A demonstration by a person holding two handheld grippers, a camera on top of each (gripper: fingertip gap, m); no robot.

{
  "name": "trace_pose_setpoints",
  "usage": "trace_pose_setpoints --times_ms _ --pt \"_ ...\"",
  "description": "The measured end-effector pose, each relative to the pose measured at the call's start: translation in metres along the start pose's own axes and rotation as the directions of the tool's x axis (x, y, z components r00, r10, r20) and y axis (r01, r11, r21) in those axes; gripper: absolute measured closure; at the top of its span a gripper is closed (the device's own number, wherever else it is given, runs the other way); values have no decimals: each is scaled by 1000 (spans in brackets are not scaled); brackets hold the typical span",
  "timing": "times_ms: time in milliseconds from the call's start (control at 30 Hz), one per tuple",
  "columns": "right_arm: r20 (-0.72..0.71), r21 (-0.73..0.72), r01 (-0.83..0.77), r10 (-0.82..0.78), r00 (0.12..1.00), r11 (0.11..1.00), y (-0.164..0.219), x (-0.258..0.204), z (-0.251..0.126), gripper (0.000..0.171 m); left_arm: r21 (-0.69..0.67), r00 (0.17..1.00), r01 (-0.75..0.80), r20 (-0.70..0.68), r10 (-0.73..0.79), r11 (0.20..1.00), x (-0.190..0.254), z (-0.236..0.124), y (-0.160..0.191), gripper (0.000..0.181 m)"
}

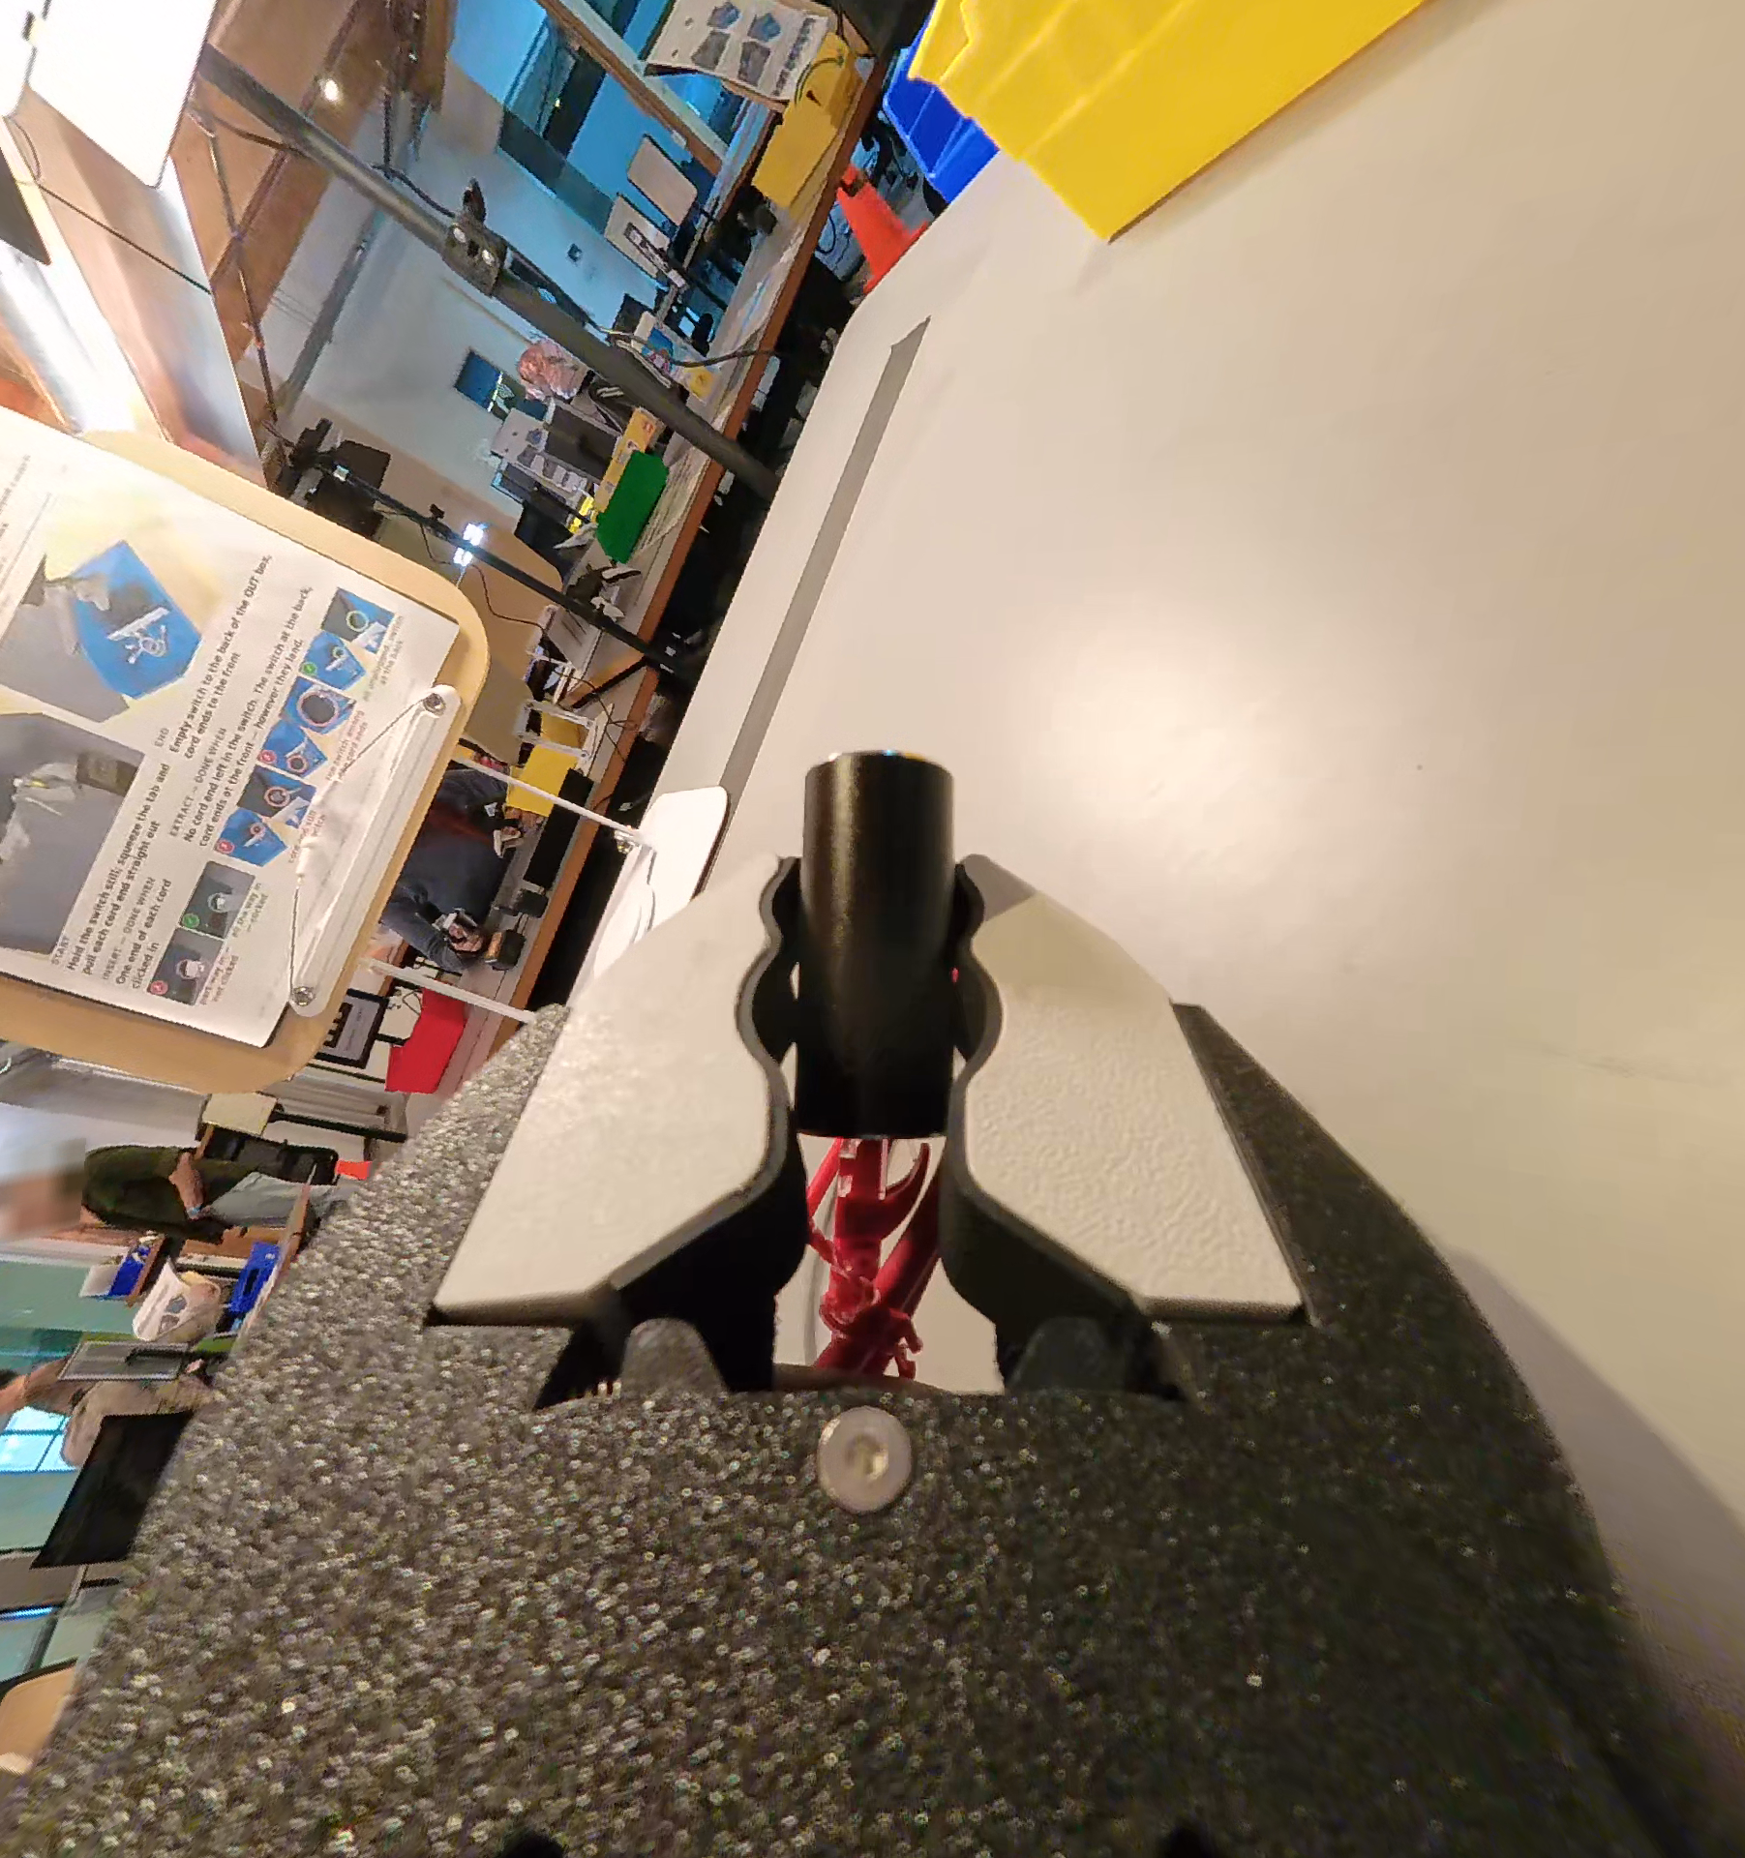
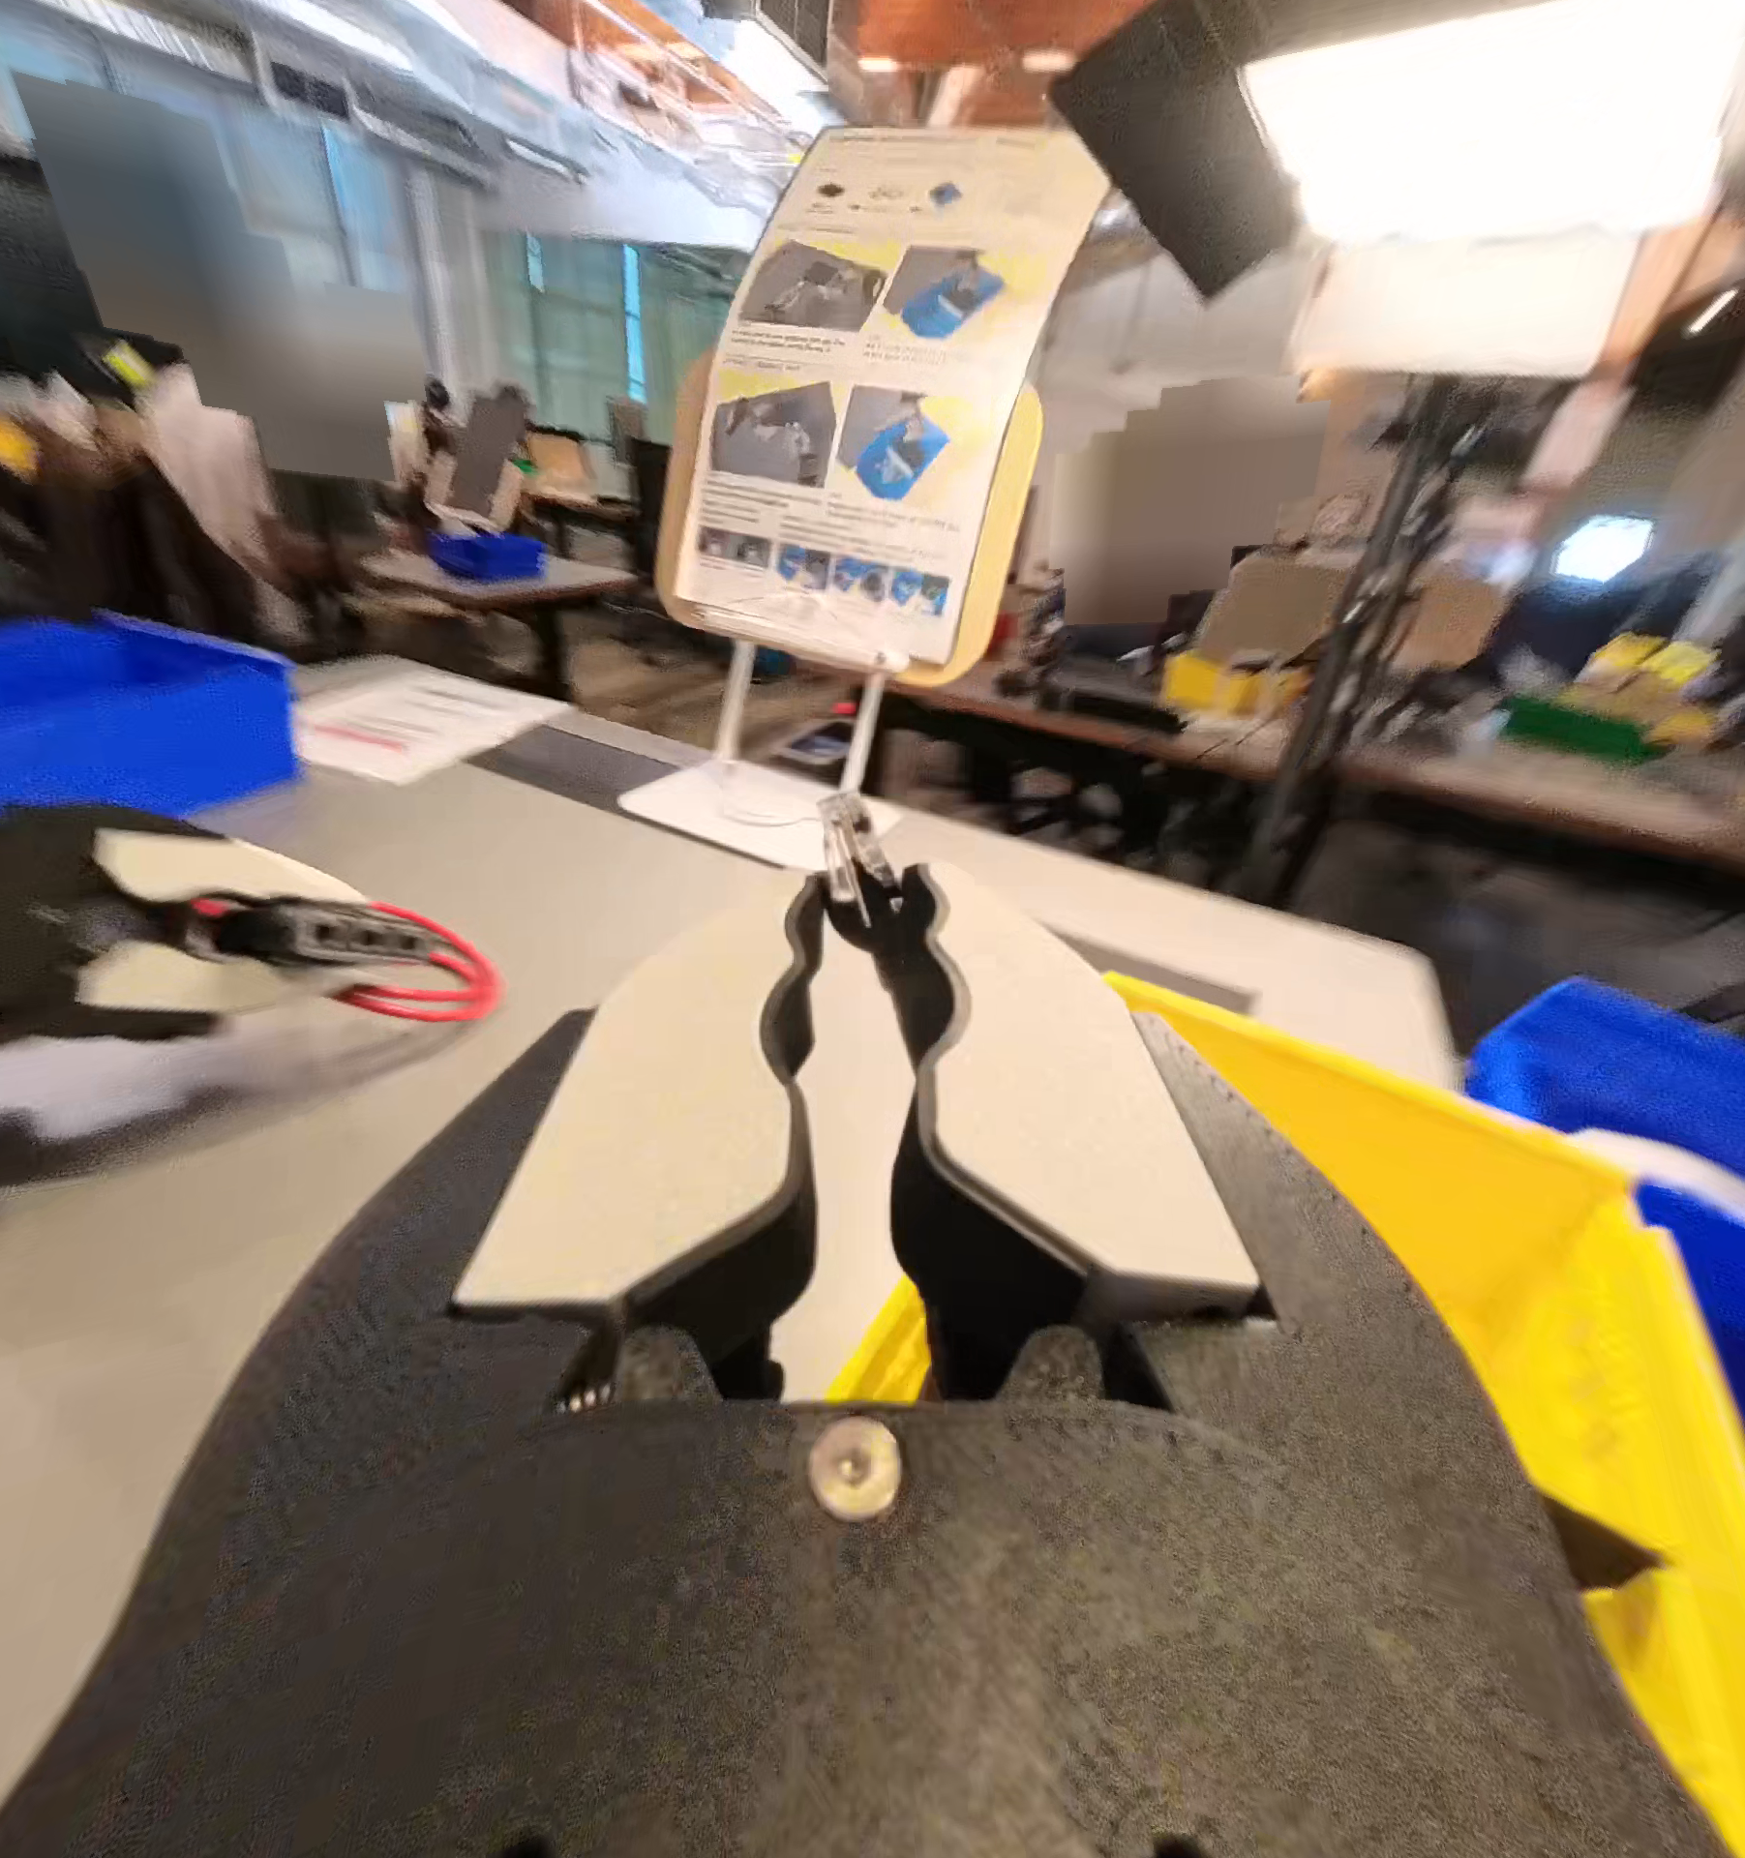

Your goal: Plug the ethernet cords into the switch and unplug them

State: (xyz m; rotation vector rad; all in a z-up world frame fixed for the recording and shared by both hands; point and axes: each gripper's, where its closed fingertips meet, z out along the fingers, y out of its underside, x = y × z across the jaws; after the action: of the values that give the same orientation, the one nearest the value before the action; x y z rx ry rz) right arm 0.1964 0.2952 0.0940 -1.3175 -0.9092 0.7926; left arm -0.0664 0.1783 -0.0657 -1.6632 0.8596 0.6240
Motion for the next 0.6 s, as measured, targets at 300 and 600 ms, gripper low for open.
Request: trace_pose_setpoints --times_ms 300,600 --pt "62 -323 -600 649 759 732 127 84 19 140 25 998 68 0 -68 997 -6 -4 -2 154" --pt "60 -204 -91 105 993 975 51 8 6 124 295 871 490 -132 -473 820 -41 -27 -31 154"
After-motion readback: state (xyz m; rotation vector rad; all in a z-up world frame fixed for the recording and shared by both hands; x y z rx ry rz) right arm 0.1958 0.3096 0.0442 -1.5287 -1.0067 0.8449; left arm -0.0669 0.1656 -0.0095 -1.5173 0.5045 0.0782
